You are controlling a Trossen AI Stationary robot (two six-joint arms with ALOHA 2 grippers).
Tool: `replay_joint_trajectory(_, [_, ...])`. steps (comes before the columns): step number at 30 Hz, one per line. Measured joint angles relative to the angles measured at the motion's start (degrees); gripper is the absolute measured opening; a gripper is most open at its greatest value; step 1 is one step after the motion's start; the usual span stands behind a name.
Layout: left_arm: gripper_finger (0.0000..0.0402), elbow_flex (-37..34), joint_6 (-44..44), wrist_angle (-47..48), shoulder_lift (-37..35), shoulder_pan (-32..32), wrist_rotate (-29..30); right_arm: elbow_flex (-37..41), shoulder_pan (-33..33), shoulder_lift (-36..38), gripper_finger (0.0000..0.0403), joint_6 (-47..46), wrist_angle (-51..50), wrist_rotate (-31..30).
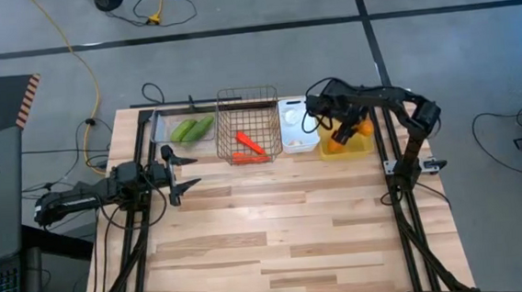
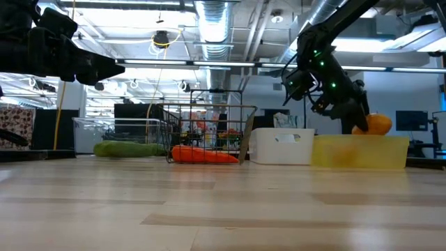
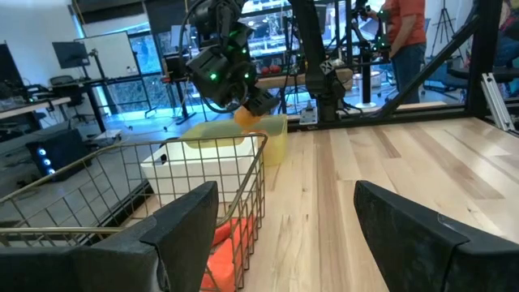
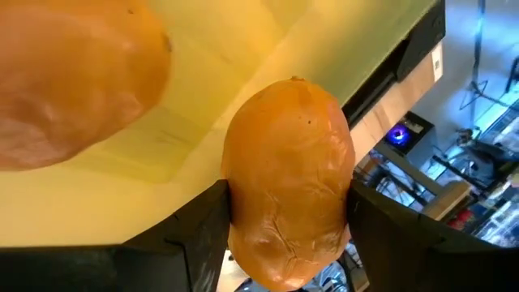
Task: Sort produce into baskets
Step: Put the potato into the yellow bin
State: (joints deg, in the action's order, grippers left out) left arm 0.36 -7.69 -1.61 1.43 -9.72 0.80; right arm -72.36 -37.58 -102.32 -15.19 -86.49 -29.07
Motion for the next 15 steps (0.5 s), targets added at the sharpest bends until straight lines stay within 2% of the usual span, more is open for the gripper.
replay_joint_trajectory(6, [0.0277, 0.0, 0.0, 0.0, 0.01, 0.0, 0.01, 0.0, -0.51, 0.02, 0.0256, 0.21, 0.17, 0.57])
replay_joint_trajectory(10, [0.0277, 0.0, 0.0, 0.0, 0.0, 0.0, 0.02, 0.0, -1.25, 0.02, 0.0257, 0.4, -0.17, 3.54])
replay_joint_trajectory(15, [0.0277, 0.0, -0.02, -0.01, 0.02, 0.0, 0.01, 0.01, -2.75, 0.02, 0.0284, 1.15, 0.58, 4.79])
